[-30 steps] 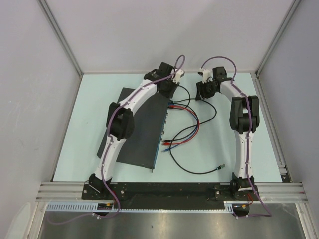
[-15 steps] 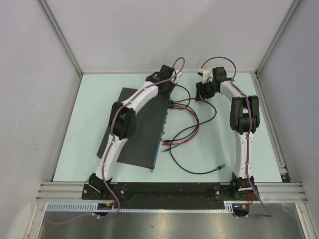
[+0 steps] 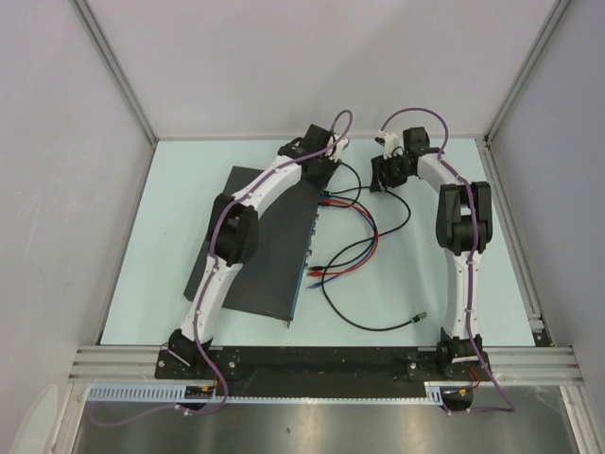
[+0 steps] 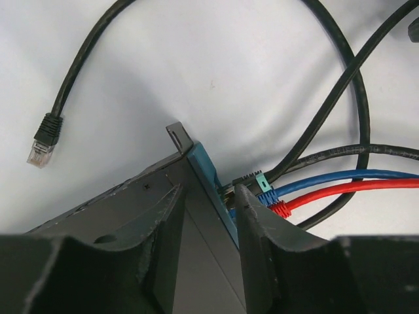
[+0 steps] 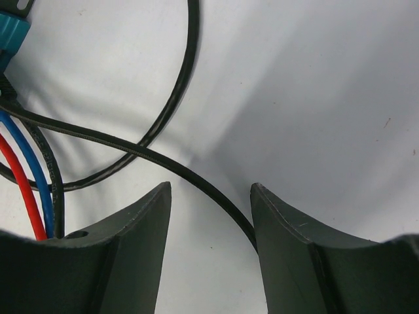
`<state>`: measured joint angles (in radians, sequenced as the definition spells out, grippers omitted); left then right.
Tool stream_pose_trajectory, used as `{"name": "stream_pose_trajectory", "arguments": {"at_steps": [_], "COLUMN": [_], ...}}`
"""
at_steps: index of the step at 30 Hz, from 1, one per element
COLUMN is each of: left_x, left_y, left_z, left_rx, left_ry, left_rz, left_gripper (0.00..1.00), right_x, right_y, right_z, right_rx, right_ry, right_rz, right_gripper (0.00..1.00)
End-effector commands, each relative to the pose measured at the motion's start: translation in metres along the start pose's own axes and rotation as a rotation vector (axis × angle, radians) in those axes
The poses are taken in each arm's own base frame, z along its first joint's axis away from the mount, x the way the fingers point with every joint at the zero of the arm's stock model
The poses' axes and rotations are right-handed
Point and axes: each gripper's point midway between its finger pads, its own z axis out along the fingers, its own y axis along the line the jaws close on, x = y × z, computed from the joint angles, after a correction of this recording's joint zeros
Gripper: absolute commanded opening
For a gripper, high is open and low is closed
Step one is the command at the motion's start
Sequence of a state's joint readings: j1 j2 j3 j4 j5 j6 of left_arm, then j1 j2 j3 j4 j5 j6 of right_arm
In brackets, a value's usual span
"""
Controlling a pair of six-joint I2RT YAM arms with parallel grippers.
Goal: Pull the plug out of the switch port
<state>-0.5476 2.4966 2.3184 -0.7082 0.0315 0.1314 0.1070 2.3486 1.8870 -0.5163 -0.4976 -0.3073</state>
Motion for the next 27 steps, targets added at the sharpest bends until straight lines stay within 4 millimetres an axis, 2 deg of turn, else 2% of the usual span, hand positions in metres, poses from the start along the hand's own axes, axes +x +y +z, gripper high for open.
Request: {"name": "stream_pose_trajectory", "arguments": {"at_steps": [1,7,19,27], "left_x": [-0.006,0.006,0.030,0.034], "left_y": [-0.004,0.000,-0.008,-0.008], "left_z": [-0.005,0.001,0.009,0.004], "left_rx": [-0.007,-0.042,-0.042,-0.055], "left_ry": [-0.016,0.020,0.088,0.106], "left_rz": [0.013,0.034,0.092,0.112], "left_gripper": [0.41,0.39,0.37,0.41], "right_x": [0.025,0.028,0.033,0.037], "right_y": [0.011,0.009,0.007,0.010], "right_z": [-0.007,-0.009,-0.010,-0.008], "right_rx": [-0.021,-0.026,-0.031,-0.044], "right_ry": [0.096,0.104,0.122,0.132], "right_rz": [0.061,0.063,0.079,0.097], "right_gripper": [0.57,0.58,0.58,0.58]}}
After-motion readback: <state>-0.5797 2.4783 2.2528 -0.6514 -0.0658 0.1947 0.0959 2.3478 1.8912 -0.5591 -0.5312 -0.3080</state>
